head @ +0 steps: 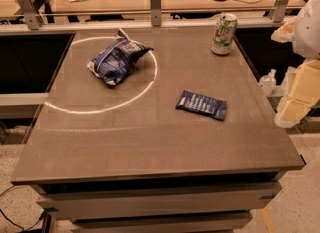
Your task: Move 7up can near rxbar blueberry
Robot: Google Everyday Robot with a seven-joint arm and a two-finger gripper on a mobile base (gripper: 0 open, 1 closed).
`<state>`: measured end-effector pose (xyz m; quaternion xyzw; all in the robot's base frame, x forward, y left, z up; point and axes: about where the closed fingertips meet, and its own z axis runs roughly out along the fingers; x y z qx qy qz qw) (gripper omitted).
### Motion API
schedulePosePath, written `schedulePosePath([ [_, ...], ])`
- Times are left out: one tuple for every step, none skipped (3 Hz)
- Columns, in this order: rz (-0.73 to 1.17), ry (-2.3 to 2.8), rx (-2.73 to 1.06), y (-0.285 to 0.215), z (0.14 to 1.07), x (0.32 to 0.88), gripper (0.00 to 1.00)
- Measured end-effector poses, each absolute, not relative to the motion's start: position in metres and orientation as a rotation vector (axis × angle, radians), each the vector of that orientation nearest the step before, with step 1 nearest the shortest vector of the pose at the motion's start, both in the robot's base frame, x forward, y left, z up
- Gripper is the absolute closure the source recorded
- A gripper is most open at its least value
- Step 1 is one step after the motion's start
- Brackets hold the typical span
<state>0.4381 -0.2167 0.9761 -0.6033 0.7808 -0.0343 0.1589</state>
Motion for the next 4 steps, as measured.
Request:
schedulePosePath([
  [-0.098, 2.232, -1.725, -0.217, 0.976, 0.438, 0.00],
  [-0.011, 2.215, -1.662, -0.221, 0.975, 0.447, 0.00],
  [0.114, 2.236, -1.428, -0.247, 0.965, 0.473, 0.00],
  [0.114, 2.272, -1.113, -0.285, 0.956, 0.501, 0.00],
])
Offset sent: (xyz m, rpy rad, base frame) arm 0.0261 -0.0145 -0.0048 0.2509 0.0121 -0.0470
